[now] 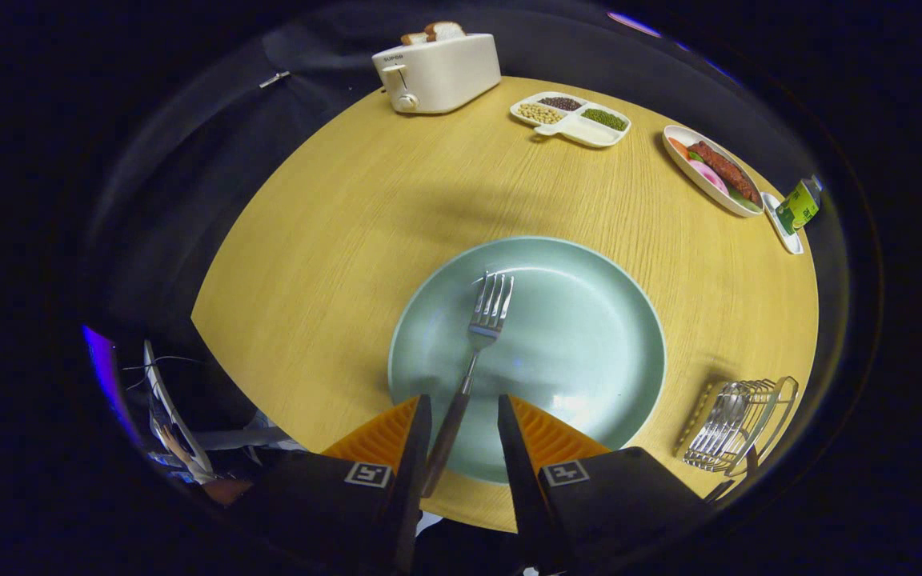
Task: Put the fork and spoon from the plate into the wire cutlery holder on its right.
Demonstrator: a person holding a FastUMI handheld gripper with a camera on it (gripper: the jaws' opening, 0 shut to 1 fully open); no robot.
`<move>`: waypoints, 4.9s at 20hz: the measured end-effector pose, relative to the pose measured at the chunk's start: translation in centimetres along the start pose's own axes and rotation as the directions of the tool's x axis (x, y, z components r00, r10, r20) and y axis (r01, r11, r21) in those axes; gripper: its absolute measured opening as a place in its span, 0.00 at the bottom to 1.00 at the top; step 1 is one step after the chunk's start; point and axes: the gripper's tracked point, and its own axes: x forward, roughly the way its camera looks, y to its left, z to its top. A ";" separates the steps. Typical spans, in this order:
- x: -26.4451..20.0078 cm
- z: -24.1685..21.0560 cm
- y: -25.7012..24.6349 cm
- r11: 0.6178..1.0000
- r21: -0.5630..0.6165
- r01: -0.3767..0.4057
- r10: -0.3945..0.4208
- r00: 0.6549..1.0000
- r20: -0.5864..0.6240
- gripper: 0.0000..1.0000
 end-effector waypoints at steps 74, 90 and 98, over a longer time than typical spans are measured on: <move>-21.6 -0.8 -21.5 0.999 0.011 0.041 -0.042 0.941 0.336 0.66; -35.1 5.2 -26.2 0.989 0.122 0.082 -0.145 0.424 0.894 0.97; -37.9 7.0 -24.2 0.984 0.087 0.153 -0.134 0.333 0.933 0.99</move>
